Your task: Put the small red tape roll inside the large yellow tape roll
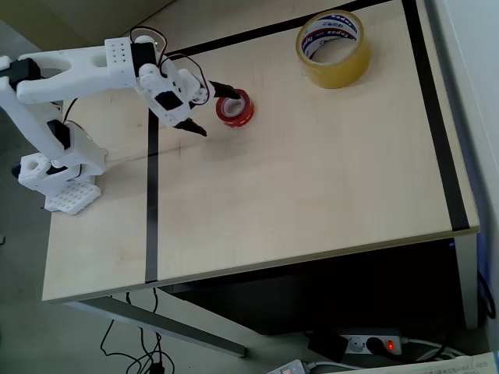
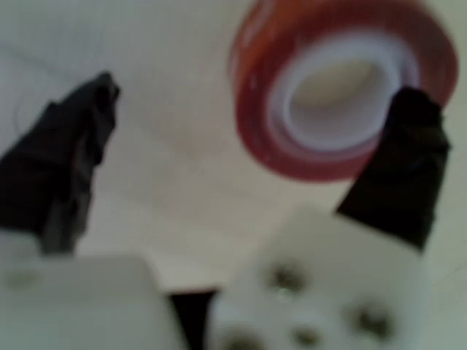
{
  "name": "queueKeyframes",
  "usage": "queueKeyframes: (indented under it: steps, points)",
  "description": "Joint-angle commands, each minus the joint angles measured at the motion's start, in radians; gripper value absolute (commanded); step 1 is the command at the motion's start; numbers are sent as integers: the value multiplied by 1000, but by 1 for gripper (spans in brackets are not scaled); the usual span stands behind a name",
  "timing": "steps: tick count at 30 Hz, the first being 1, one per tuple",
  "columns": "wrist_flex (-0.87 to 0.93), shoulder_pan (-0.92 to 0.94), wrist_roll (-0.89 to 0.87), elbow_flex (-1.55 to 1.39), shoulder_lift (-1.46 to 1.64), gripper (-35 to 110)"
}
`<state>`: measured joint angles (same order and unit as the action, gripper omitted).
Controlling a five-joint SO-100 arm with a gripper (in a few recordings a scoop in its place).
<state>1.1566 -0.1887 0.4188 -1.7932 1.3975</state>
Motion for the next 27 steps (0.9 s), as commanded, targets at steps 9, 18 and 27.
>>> queueKeyframes:
  steps: [9, 18, 27]
  points:
    - [2, 0, -35, 43, 66, 36]
    - [49, 34, -49, 14, 198, 35]
    - [9, 32, -49, -26, 152, 35]
